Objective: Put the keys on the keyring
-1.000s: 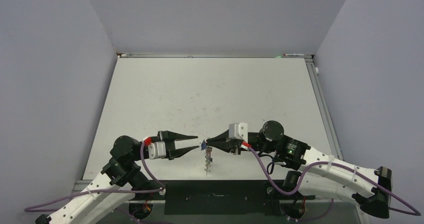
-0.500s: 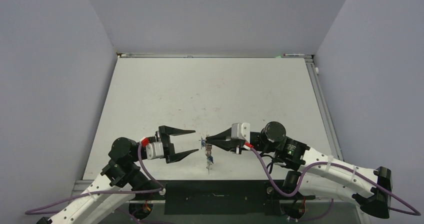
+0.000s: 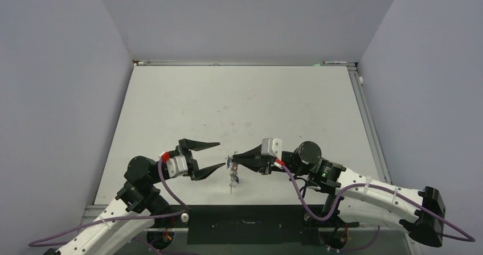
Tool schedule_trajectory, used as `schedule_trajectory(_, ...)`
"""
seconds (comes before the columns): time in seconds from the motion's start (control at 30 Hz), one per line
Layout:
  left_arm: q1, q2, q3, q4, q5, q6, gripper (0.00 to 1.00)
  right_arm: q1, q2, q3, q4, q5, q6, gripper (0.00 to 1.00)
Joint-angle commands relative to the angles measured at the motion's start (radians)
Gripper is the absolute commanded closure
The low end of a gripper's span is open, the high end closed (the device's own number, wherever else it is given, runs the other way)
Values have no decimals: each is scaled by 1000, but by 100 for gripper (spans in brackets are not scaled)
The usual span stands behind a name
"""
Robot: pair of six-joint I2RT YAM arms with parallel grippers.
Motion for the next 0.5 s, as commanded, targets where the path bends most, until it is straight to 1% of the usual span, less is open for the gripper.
schedule_trajectory(0.0, 4, 10, 25, 49, 16, -45, 45, -8, -10, 48, 137, 6, 49, 95)
schedule_trajectory(0.1, 2, 11, 23, 60, 46, -70, 45, -8, -24, 35, 150, 8, 75, 95)
schedule_trajectory(0.3, -6, 41, 19, 114, 182, -101, 48, -7, -59, -1, 182, -22, 108, 95)
schedule_trajectory(0.47, -7, 31, 5, 120, 165, -101, 52, -4, -82, -50, 230, -62, 114, 95)
